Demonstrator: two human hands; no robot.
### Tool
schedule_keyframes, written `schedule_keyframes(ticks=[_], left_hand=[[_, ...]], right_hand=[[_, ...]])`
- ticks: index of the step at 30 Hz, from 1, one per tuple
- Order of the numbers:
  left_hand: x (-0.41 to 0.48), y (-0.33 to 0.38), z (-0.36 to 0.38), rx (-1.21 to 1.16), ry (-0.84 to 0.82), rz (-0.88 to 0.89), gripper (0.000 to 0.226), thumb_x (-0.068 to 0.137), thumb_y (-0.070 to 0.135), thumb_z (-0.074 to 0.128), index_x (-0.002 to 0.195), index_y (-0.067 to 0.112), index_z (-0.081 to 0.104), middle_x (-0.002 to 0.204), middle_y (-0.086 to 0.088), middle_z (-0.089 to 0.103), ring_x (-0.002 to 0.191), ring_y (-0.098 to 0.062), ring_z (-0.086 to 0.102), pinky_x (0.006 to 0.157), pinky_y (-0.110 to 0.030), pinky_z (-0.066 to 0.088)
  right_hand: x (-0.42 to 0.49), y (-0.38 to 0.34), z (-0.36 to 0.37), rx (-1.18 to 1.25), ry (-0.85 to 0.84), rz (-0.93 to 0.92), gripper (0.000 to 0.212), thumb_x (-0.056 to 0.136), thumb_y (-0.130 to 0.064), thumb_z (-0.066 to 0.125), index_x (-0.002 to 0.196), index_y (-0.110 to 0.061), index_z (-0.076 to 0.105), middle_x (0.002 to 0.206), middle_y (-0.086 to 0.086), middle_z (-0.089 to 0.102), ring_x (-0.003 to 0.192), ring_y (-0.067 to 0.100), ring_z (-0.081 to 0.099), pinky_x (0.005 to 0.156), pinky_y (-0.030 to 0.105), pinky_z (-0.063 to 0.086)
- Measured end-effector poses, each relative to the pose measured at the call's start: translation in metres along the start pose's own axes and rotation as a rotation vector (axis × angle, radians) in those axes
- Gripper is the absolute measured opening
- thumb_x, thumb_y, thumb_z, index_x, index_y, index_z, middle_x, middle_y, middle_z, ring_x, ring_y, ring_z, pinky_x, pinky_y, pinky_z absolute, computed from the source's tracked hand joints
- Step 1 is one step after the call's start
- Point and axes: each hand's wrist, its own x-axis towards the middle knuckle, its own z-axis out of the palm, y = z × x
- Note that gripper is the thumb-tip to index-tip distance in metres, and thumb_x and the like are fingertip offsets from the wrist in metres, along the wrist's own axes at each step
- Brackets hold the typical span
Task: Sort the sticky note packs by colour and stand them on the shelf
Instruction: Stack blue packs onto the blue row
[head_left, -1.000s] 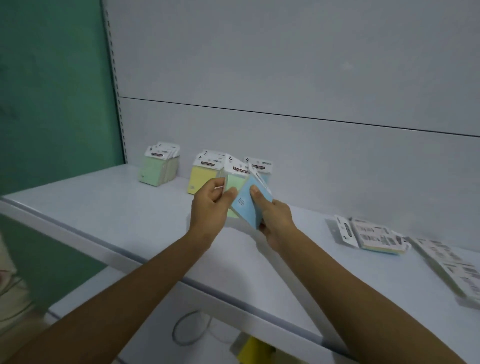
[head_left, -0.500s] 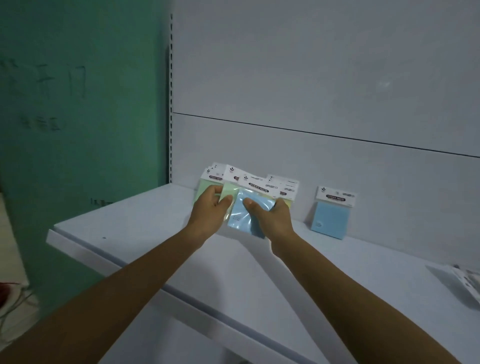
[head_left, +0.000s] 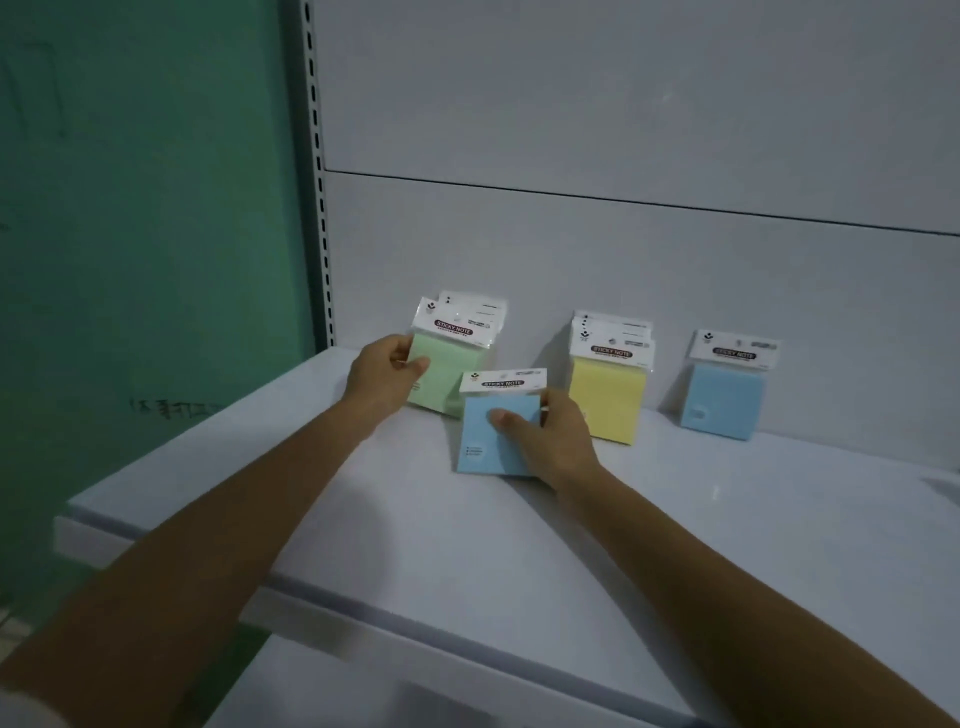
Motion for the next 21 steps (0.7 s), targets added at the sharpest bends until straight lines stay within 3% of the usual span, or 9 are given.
schedule_keyframes(ticks=[4,8,10,15,18,21], left_hand=[[0.006,-0.008,0.003,-0.027,0.015,0.020,0.023,0.087,0.012,0.063,0.109,0.008,0.062,0.109,-0.010,0.066,0.093,-0.025,0.063,0.084,-0.036,0.053],[0.005,-0.020,0.008,0.009,0.074,0.085,0.029,0.084,0.014,0.068,0.109,0.012,0.054,0.086,0.005,0.057,0.073,-0.010,0.056,0.068,-0.022,0.048],[0.008,-0.023,0.008,0.020,0.077,0.092,0.027,0.083,0.015,0.069,0.106,0.012,0.055,0.080,0.010,0.053,0.070,-0.004,0.053,0.066,-0.016,0.044],[0.013,-0.026,0.010,0.015,0.059,0.065,0.026,0.083,0.022,0.068,0.104,0.013,0.056,0.094,0.002,0.060,0.086,-0.015,0.057,0.074,-0.024,0.048],[0.012,-0.022,0.011,-0.039,0.022,0.011,0.047,0.081,0.041,0.068,0.115,0.016,0.049,0.095,0.007,0.058,0.083,-0.010,0.060,0.069,-0.022,0.049],[0.013,-0.022,0.014,0.099,-0.039,0.025,0.078,0.067,0.059,0.072,0.128,0.021,0.041,0.113,0.007,0.057,0.097,-0.014,0.060,0.086,-0.036,0.052]], right_hand=[[0.001,0.006,-0.001,-0.059,0.054,-0.035,0.041,0.078,-0.038,0.072,0.108,-0.014,0.056,0.107,0.000,0.067,0.096,0.018,0.065,0.087,0.043,0.054],[0.002,0.012,0.000,0.017,0.063,-0.045,0.036,0.078,-0.035,0.074,0.102,-0.016,0.056,0.104,0.000,0.069,0.092,0.016,0.067,0.082,0.042,0.057],[0.002,0.013,0.000,0.028,0.059,-0.050,0.036,0.077,-0.034,0.074,0.102,-0.016,0.056,0.104,0.000,0.069,0.092,0.016,0.067,0.081,0.041,0.057],[0.004,0.014,0.000,0.032,0.048,-0.056,0.037,0.079,-0.034,0.073,0.105,-0.014,0.056,0.105,0.000,0.069,0.092,0.015,0.067,0.081,0.039,0.057],[0.004,0.013,0.000,0.025,0.053,-0.068,0.038,0.080,-0.035,0.072,0.108,-0.014,0.056,0.106,-0.001,0.068,0.092,0.014,0.066,0.080,0.038,0.057],[0.002,0.010,0.000,0.034,0.072,-0.081,0.038,0.081,-0.034,0.071,0.110,-0.014,0.056,0.106,-0.002,0.067,0.092,0.012,0.065,0.080,0.035,0.056]])
